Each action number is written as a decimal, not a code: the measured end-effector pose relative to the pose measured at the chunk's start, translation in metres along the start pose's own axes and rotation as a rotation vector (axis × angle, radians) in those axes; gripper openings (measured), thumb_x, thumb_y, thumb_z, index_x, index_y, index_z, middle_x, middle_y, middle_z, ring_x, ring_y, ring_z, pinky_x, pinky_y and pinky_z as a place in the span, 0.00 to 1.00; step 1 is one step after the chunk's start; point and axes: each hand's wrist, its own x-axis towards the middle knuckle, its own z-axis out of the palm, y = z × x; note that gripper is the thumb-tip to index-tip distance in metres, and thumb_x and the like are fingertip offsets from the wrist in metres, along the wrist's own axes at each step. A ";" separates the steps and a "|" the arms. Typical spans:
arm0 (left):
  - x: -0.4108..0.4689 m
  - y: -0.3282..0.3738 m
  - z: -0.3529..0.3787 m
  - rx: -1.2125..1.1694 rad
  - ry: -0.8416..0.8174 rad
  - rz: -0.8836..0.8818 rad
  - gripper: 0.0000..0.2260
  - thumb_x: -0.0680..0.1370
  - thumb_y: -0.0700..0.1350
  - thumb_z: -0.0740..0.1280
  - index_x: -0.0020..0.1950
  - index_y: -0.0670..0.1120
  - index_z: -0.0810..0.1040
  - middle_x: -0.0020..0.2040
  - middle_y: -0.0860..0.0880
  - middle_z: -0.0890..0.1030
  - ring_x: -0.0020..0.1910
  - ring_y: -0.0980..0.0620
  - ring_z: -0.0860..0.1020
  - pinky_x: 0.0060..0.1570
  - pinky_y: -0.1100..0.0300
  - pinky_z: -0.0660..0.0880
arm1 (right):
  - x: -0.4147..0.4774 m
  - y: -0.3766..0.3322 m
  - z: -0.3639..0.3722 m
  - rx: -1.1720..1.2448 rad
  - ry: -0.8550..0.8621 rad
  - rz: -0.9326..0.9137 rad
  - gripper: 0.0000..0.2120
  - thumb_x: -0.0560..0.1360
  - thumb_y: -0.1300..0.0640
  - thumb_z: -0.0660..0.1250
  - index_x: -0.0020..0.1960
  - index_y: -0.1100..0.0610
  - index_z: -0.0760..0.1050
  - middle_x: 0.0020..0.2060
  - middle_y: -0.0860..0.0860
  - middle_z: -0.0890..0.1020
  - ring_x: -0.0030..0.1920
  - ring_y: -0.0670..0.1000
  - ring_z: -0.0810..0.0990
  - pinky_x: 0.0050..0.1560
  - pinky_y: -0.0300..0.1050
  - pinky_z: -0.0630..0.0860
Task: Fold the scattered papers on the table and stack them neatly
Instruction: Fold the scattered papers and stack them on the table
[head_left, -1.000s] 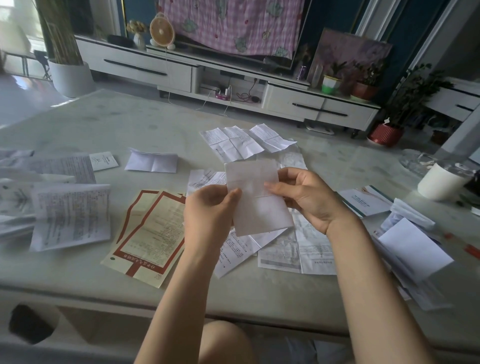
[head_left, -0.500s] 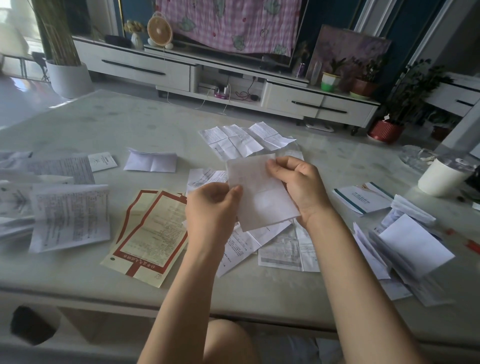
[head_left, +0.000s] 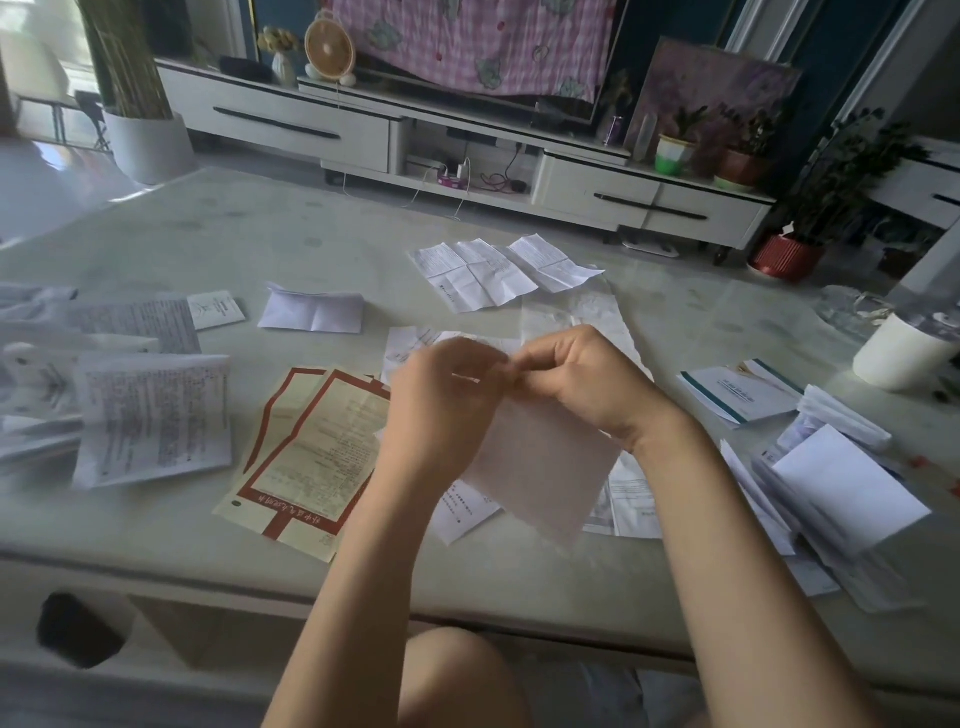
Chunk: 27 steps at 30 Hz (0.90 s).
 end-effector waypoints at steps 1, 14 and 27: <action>0.001 -0.001 0.000 0.039 -0.011 -0.015 0.08 0.74 0.44 0.70 0.37 0.54 0.78 0.34 0.62 0.76 0.35 0.66 0.74 0.34 0.77 0.67 | 0.000 0.000 0.000 -0.036 -0.007 0.005 0.06 0.73 0.69 0.67 0.44 0.62 0.82 0.36 0.54 0.82 0.37 0.44 0.78 0.43 0.33 0.75; 0.001 -0.008 0.005 0.305 0.129 0.146 0.06 0.77 0.41 0.63 0.46 0.42 0.79 0.46 0.45 0.81 0.46 0.44 0.77 0.46 0.51 0.73 | -0.001 -0.004 0.005 -0.104 0.012 0.053 0.08 0.74 0.64 0.64 0.45 0.64 0.82 0.39 0.59 0.81 0.38 0.48 0.75 0.42 0.38 0.71; 0.002 -0.014 0.002 0.087 0.150 -0.020 0.08 0.77 0.39 0.63 0.40 0.50 0.74 0.37 0.59 0.74 0.39 0.54 0.73 0.33 0.78 0.65 | -0.002 0.004 0.000 -0.168 0.030 0.056 0.09 0.74 0.64 0.64 0.44 0.68 0.81 0.37 0.59 0.80 0.39 0.48 0.75 0.43 0.40 0.70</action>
